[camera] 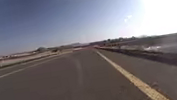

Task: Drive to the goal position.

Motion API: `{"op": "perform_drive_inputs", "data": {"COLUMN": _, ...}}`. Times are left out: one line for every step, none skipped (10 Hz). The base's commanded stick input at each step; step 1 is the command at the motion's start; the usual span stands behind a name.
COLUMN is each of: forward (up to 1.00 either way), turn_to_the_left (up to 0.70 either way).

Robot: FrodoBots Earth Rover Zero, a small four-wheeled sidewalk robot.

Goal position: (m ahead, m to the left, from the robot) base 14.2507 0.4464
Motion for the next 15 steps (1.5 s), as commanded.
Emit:
{"op": "perform_drive_inputs", "data": {"forward": 0.7, "turn_to_the_left": 0.0}}
{"op": "perform_drive_inputs", "data": {"forward": 0.7, "turn_to_the_left": 0.0}}
{"op": "perform_drive_inputs", "data": {"forward": 0.7, "turn_to_the_left": 0.0}}
{"op": "perform_drive_inputs", "data": {"forward": 0.7, "turn_to_the_left": 0.0}}
{"op": "perform_drive_inputs", "data": {"forward": 0.7, "turn_to_the_left": 0.0}}
{"op": "perform_drive_inputs", "data": {"forward": 0.7, "turn_to_the_left": 0.0}}
{"op": "perform_drive_inputs", "data": {"forward": 0.7, "turn_to_the_left": 0.0}}
{"op": "perform_drive_inputs", "data": {"forward": 0.7, "turn_to_the_left": 0.0}}
{"op": "perform_drive_inputs", "data": {"forward": 0.7, "turn_to_the_left": 0.0}}
{"op": "perform_drive_inputs", "data": {"forward": 0.7, "turn_to_the_left": 0.0}}
{"op": "perform_drive_inputs", "data": {"forward": 0.7, "turn_to_the_left": 0.0}}
{"op": "perform_drive_inputs", "data": {"forward": 0.7, "turn_to_the_left": 0.0}}
{"op": "perform_drive_inputs", "data": {"forward": 0.7, "turn_to_the_left": 0.0}}
{"op": "perform_drive_inputs", "data": {"forward": 0.7, "turn_to_the_left": 0.0}}
{"op": "perform_drive_inputs", "data": {"forward": 0.7, "turn_to_the_left": 0.0}}
